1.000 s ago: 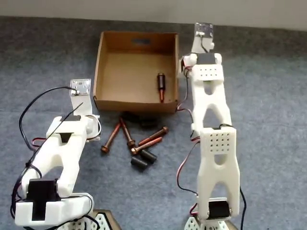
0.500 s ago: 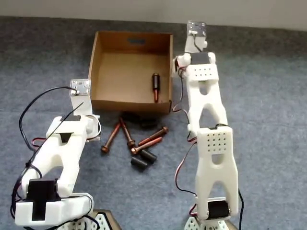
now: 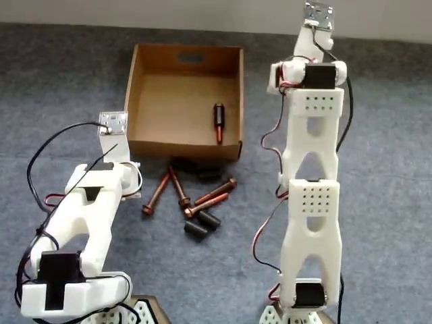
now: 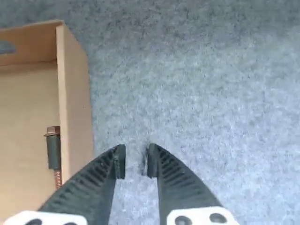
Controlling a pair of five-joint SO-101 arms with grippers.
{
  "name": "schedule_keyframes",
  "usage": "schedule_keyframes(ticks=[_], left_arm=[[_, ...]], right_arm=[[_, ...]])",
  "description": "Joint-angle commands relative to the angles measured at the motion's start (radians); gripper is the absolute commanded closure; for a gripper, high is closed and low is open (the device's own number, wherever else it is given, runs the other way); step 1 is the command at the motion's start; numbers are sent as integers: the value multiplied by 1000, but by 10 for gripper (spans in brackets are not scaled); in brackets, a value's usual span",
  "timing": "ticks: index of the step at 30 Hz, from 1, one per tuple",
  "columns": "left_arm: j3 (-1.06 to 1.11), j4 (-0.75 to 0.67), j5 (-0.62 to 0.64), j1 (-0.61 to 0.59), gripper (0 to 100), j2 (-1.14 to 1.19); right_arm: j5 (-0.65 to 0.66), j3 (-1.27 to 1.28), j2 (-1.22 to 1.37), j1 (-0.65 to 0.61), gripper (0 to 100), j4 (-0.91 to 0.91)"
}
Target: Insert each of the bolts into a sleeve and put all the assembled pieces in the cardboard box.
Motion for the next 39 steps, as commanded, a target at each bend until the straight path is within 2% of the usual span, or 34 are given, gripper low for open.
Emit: schedule_keyframes(ticks=[1,8,14,21,27,34,39], left_arm=[[-36,3,-11,16,983,-2],[-38,2,-11,18,983,-1],[-38,2,-11,18,983,-1],[-38,2,-11,19,983,-1],[-38,2,-11,19,983,-1],[-38,2,-11,19,983,-1],[-38,2,-11,18,983,-1]], right_arm=[[14,-96,-27,35,908,16],[14,-56,-64,30,908,18],[14,180,-317,27,908,18],[17,808,-785,-62,908,12],[152,1345,-1066,-209,908,-47],[284,1986,-1276,-394,908,-361],[308,2322,-1363,-550,905,-610]])
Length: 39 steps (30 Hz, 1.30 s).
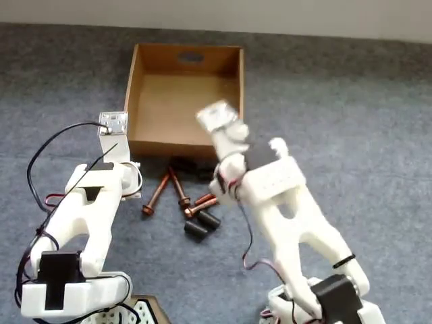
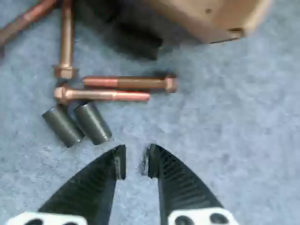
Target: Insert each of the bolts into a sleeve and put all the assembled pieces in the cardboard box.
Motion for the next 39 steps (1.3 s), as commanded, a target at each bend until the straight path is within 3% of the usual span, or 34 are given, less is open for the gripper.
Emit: schedule_keyframes(ticks=[1,5,13,17,39], left_arm=[[-38,2,-11,18,983,-1],[-38,2,-11,18,983,-1],[-38,2,-11,18,983,-1],[-38,2,-11,18,983,-1],[-38,2,-11,18,983,-1]], right_arm=[[20,205,-73,-105,904,-171],[20,275,-47,-180,904,-269],[20,259,21,-288,902,-277],[20,251,21,-326,850,-278],[23,245,25,-335,836,-383]])
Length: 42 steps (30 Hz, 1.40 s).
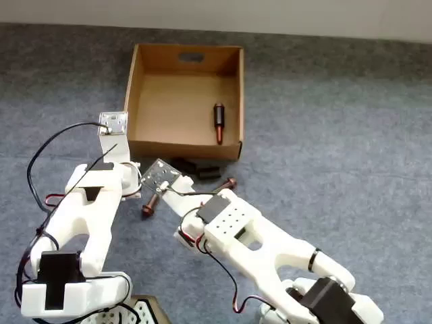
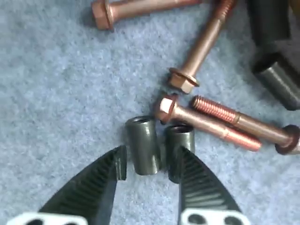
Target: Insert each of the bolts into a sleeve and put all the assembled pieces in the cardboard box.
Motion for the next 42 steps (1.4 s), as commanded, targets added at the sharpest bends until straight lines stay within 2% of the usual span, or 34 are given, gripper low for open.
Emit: schedule_keyframes(ticks=[1,12,17,19,22,29,35,39,42], left_arm=[[-38,2,-11,18,983,-1],[-38,2,-11,18,983,-1],[-38,2,-11,18,983,-1],[-38,2,-11,18,983,-1],[-38,2,-11,16,983,-1],[-38,2,-11,16,983,-1],[-38,2,-11,16,983,-1],[-38,2,-11,16,983,-1],[-38,2,-11,16,983,-1]], right_arm=[[25,-25,-1,-13,836,-31],[61,-104,271,-44,837,-41],[57,-125,300,-42,840,-41],[57,-125,298,-41,879,-41],[57,-125,297,-30,998,-41],[55,-68,188,41,994,-7],[55,28,-205,202,994,133],[55,51,-417,420,994,231],[55,53,-467,585,993,257]])
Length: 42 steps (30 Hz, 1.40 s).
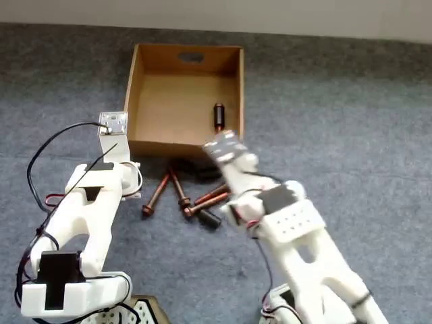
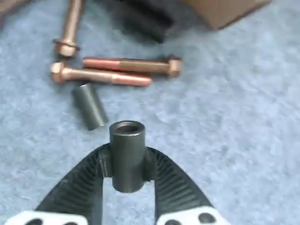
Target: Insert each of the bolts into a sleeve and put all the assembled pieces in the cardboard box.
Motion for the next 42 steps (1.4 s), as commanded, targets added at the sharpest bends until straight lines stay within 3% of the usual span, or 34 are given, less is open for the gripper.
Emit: schedule_keyframes(ticks=[1,5,13,19,42], left_arm=[[-38,2,-11,16,983,-1],[-38,2,-11,18,983,-1],[-36,2,-11,15,983,-1],[-36,2,-11,15,983,-1],[-38,2,-11,16,983,-1]], right_arm=[[9,-4,-64,194,993,25],[9,13,85,234,993,10],[-54,13,418,231,987,-219],[-100,15,587,223,834,-325],[-97,-44,593,179,840,-346]])
